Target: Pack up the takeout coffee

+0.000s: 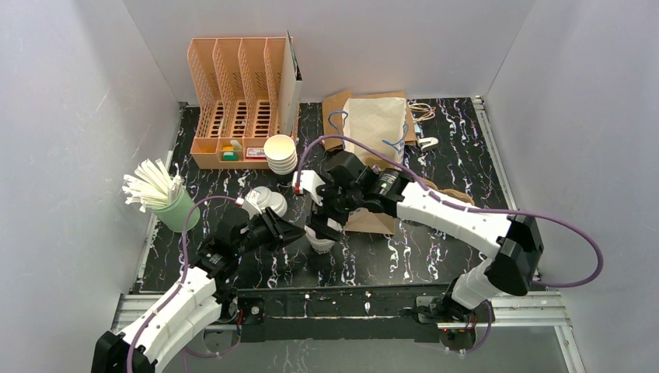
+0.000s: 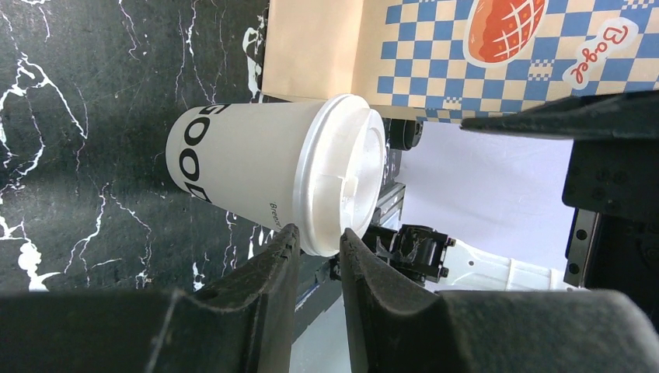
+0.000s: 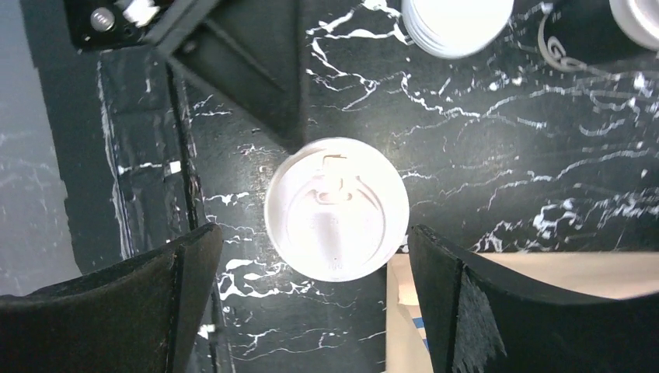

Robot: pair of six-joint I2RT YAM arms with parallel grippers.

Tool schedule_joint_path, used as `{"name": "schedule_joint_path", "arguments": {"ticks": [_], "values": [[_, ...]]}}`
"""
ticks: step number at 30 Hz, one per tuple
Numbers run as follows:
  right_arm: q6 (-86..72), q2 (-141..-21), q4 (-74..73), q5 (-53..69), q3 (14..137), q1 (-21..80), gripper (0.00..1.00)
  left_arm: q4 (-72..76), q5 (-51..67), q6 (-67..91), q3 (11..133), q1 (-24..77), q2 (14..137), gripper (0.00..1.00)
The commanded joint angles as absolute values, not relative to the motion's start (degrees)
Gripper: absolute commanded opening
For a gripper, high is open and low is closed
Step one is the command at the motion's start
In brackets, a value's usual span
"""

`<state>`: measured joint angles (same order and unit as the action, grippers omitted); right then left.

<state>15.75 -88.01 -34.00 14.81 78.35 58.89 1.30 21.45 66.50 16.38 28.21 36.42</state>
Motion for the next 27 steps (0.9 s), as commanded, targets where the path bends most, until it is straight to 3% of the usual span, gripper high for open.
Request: {"name": "schedule_joint_path", "arguments": {"ticks": [1, 9, 17, 27], "values": [[27.3, -83.2, -29.7, 22.4, 76.0, 58.8, 0.98, 2.9, 22.9, 66.9, 15.9, 28.3, 37.0, 0.24], [29.0, -86.7, -38.1, 20.7, 79.7, 58.8, 0.95, 3.8, 23.5, 67.1, 15.5, 28.3, 37.7, 0.24], [26.2, -87.2, -35.6, 18.7, 76.4, 58.8, 0.98, 3.9, 23.6, 67.0, 14.9, 28.3, 37.7, 0.23], [26.1, -88.3, -33.6, 16.1, 74.7, 58.8, 0.98, 4.0, 23.8, 66.8, 14.4, 28.3, 37.3, 0.16]]}}
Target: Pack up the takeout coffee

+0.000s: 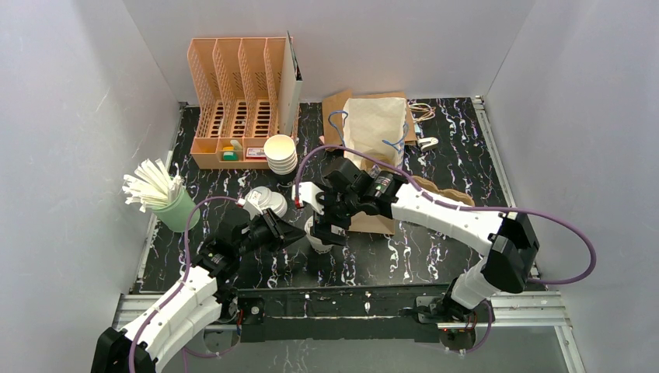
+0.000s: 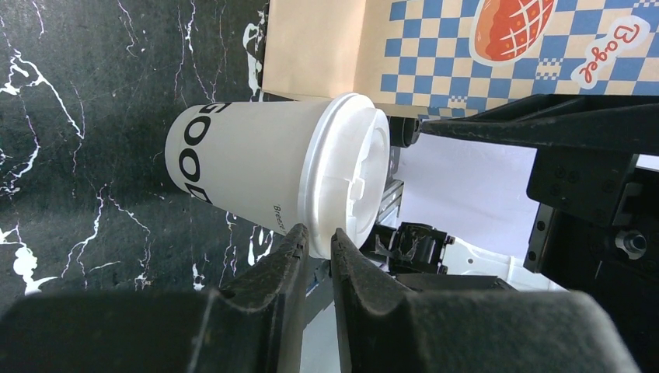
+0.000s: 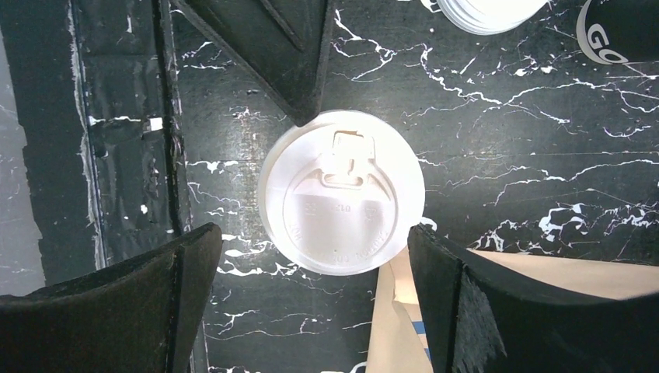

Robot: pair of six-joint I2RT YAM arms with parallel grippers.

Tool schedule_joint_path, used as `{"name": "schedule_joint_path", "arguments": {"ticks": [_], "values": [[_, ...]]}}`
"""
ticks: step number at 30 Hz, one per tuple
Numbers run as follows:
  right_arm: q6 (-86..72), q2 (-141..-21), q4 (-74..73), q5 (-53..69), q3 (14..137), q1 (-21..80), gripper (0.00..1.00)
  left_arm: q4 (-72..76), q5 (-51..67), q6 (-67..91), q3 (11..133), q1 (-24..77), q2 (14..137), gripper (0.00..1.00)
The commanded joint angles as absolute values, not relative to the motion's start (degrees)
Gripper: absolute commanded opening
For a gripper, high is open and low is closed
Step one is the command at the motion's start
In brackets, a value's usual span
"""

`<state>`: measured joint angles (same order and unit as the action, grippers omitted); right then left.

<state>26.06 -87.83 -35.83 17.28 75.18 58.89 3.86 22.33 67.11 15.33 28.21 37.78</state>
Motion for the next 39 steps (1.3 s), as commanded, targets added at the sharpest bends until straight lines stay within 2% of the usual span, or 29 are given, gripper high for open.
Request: {"name": "schedule_joint_path", "arguments": {"ticks": [1, 18, 33, 39], "values": [[26.1, -88.4, -33.3, 15.8, 74.6, 58.8, 0.98, 4.0, 23.9, 66.8, 14.4, 28.3, 37.3, 0.16], [25.8, -94.9, -36.6, 16.0, 79.6, 58.8, 0.98, 5.8, 24.6, 67.0, 13.1, 28.3, 37.9, 0.16], [29.0, -90.8, -36.6, 13.6, 78.5, 59.3, 0.98, 7.2, 24.8, 66.7, 13.6, 28.3, 39.5, 0.16], [17.9, -90.2, -38.0, 11.3, 81.9, 59.4, 0.98, 7.4, 24.6, 65.2, 14.8, 28.3, 40.1, 0.19]]}}
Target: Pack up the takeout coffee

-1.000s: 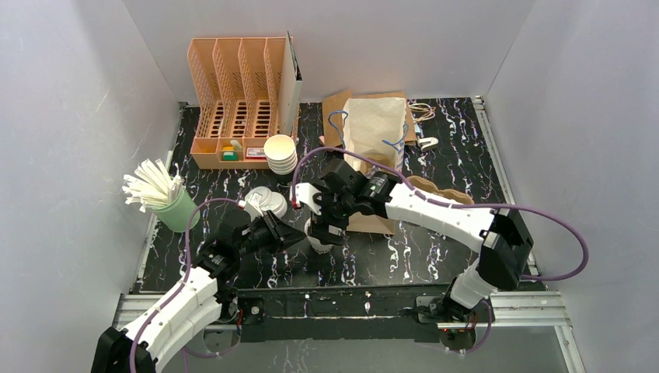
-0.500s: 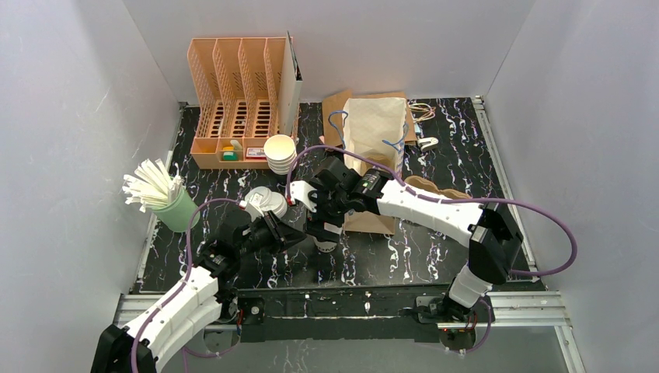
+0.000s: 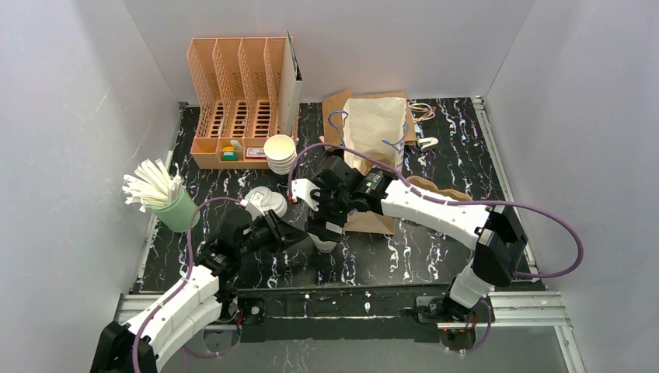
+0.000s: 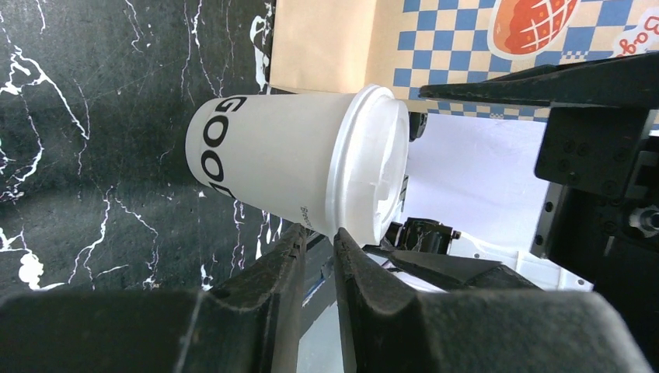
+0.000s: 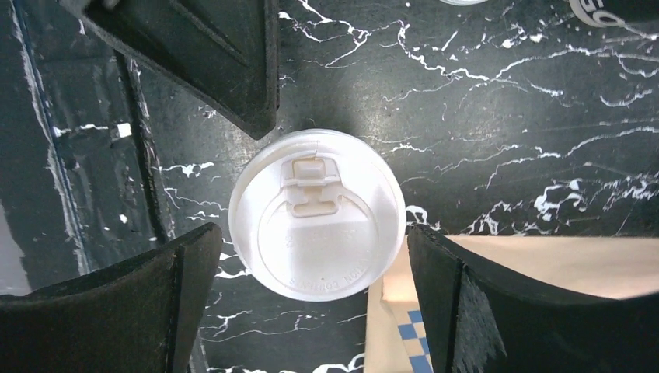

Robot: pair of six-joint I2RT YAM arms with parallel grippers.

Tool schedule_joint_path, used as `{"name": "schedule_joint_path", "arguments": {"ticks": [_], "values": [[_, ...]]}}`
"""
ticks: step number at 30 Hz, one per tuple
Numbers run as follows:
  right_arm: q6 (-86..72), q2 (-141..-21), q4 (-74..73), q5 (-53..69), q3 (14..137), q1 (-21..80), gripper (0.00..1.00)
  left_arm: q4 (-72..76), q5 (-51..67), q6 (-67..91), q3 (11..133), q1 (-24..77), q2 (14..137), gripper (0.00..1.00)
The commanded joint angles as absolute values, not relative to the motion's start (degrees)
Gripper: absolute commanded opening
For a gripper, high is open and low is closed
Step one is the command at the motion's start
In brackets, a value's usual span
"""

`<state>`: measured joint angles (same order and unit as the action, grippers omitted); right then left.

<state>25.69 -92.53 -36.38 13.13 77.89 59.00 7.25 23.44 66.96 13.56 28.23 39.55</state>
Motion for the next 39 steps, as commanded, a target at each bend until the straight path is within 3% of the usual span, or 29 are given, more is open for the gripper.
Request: {"name": "schedule_joint_path", "arguments": {"ticks": [1, 5, 9, 16, 19, 39], "values": [[14.6, -90.1, -38.2, 10.5, 82.8, 59.5, 0.98, 6.8, 24.4, 64.6, 15.4, 28.3, 40.5, 0.2], [6.6, -90.0, -41.4, 3.5, 86.2, 62.3, 0.98, 6.4, 25.1, 62.9, 17.0, 28.2, 43.0, 0.21], [18.5, -85.8, -39.3, 4.3, 82.1, 64.7, 0.98, 9.2, 26.4, 63.9, 16.9, 28.2, 43.9, 0.24], [40.8, -77.2, -29.6, 16.0, 71.1, 62.2, 0.98, 9.7, 26.3, 64.8, 17.9, 28.2, 43.5, 0.28], [44.1, -78.8, -32.0, 20.3, 72.4, 60.1, 0.98, 9.7, 26.2, 65.2, 18.0, 28.2, 43.0, 0.28], [46.2, -85.9, -30.9, 16.4, 71.3, 59.3, 0.98, 11.3, 26.5, 65.5, 16.5, 28.2, 43.9, 0.28]]}}
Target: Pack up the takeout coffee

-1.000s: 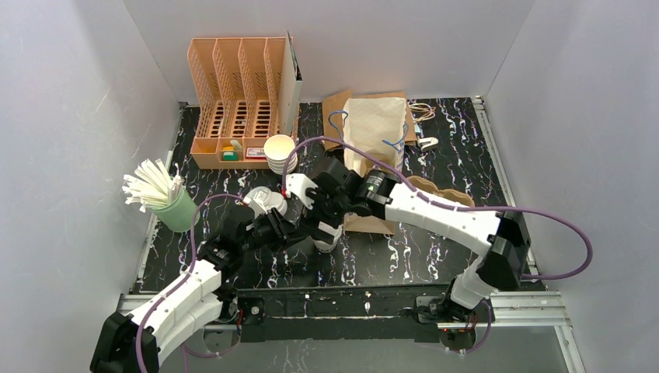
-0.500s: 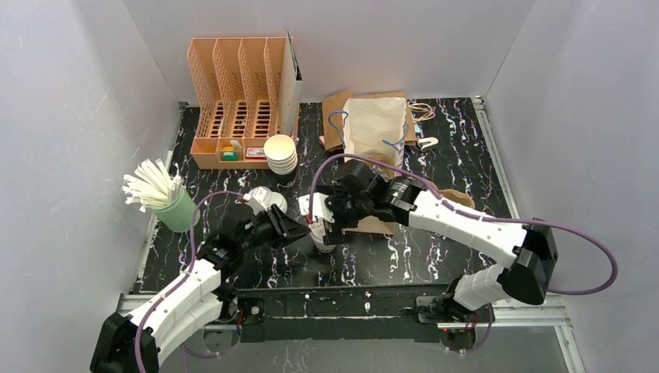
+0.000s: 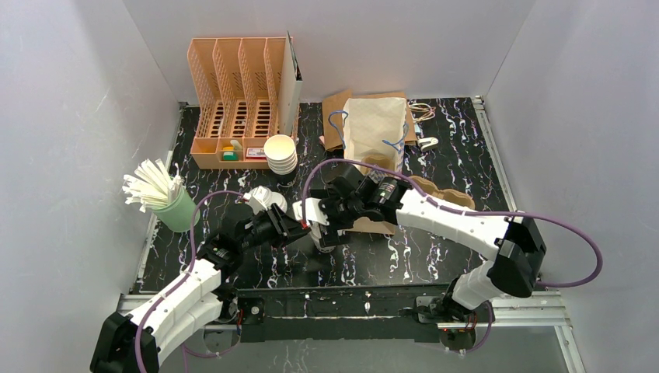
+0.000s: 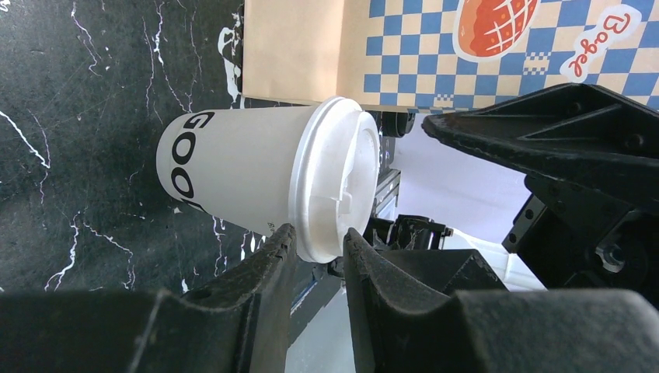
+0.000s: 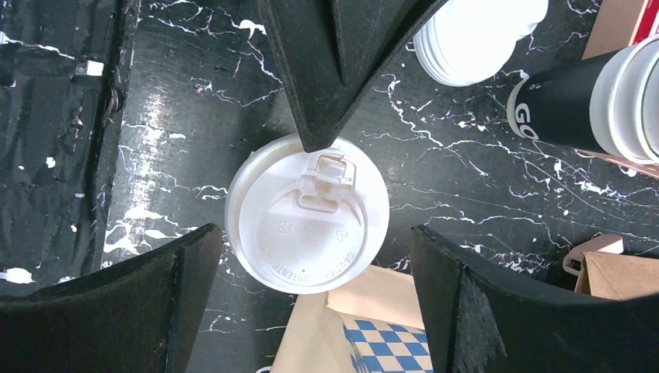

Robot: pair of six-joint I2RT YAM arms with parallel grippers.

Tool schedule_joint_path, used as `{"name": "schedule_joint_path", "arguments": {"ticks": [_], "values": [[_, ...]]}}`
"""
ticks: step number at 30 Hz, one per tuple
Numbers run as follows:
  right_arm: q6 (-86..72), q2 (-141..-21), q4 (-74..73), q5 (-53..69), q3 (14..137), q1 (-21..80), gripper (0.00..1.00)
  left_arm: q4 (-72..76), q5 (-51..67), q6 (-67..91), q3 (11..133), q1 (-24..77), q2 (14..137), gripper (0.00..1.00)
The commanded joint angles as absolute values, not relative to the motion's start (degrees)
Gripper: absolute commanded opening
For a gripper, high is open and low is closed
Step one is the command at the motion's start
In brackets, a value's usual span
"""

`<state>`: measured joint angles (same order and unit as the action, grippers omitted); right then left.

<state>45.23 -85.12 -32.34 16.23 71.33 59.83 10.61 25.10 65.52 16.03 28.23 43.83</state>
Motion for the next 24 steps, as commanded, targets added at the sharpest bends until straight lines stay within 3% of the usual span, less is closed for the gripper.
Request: {"name": "schedule_joint_path", "arguments": {"ticks": [1, 24], "values": [[45.9, -86.1, -30.9, 16.4, 71.4, 59.2, 0.98, 11.4, 26.5, 65.5, 16.5, 28.2, 44.0, 0.28], [43.0, -87.9, -27.2, 13.3, 69.2, 58.5, 0.98, 11.2, 26.4, 64.4, 17.1, 28.2, 45.3, 0.28]]}}
